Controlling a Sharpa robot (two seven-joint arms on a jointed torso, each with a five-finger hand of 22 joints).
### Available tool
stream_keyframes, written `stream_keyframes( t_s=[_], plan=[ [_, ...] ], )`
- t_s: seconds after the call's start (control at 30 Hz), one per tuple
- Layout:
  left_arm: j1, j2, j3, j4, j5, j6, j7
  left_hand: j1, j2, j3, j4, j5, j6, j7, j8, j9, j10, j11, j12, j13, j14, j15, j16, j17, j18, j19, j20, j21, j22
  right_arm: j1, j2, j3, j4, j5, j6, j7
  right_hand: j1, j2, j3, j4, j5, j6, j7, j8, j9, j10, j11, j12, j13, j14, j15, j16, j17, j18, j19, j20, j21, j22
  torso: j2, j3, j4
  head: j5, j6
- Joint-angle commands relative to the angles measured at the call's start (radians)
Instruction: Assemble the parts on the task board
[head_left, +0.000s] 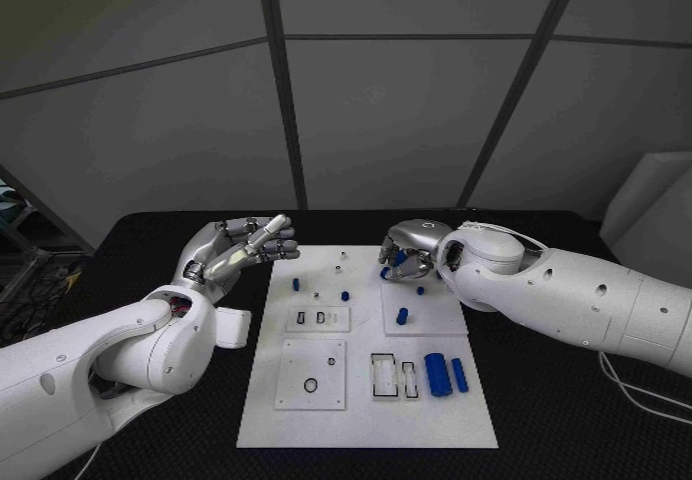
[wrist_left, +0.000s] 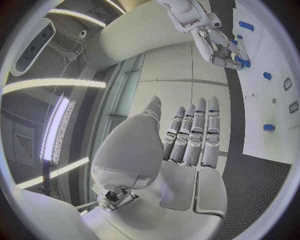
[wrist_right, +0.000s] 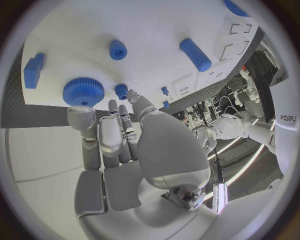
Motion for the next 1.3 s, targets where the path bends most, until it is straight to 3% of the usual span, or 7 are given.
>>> stream_keyframes(
  t_s=[0.03,0.97,1.3],
  plan=[
    [0.001,0.001,0.001,-0.001,-0.009,0.017,0.0,0.008,0.0,-0.001,-0.003,-0.002,0.004,0.003,-0.003,-0.001,-0.002,0.003,-0.004,-0.002,-0.004,0.004,-0.006,0.001,-0.01,0.005,0.0,0.004,-0.002,0.003,0.003,0.001,-0.004,-0.009,0.018,0.0,-0.006,-0.009,0.015,0.001,-0.006,0.004,-0.005,-0.003,0.001,0.012,-0.001,-0.003,0.001,0.032,0.004,0.009,0.005,-0.018,0.007,-0.002,0.011,0.01,0.004,0.0024,0.0007,0.001,0.001],
    [0.001,-0.001,0.001,0.0,-0.009,0.018,-0.004,0.007,0.001,-0.003,-0.005,-0.002,0.002,0.006,-0.008,-0.001,-0.005,0.005,-0.01,-0.002,-0.006,0.006,-0.012,0.003,-0.011,0.007,0.001,0.003,-0.003,0.002,0.017,0.001,-0.022,0.001,0.035,0.009,-0.022,-0.032,0.177,0.019,-0.014,0.047,-0.006,0.003,0.004,0.06,-0.009,-0.001,0.002,0.029,-0.001,0.059,0.048,-0.03,0.022,0.001,0.091,0.113,0.015,0.0081,0.0012,0.002,-0.006],
    [0.001,-0.003,0.001,0.0,-0.009,0.019,-0.006,0.007,0.002,-0.004,-0.007,-0.002,0.0,0.007,-0.01,-0.001,-0.008,0.006,-0.013,-0.002,-0.007,0.006,-0.015,0.004,-0.011,0.007,0.001,0.002,-0.003,0.002,0.014,0.001,-0.014,0.007,-0.064,0.04,-0.022,-0.048,0.24,0.019,-0.018,0.084,-0.012,0.011,0.009,0.097,-0.017,0.001,0.007,0.03,-0.009,0.077,0.066,-0.038,0.041,-0.003,0.128,0.167,0.016,0.0097,-0.0001,0.006,-0.006]
  ],
)
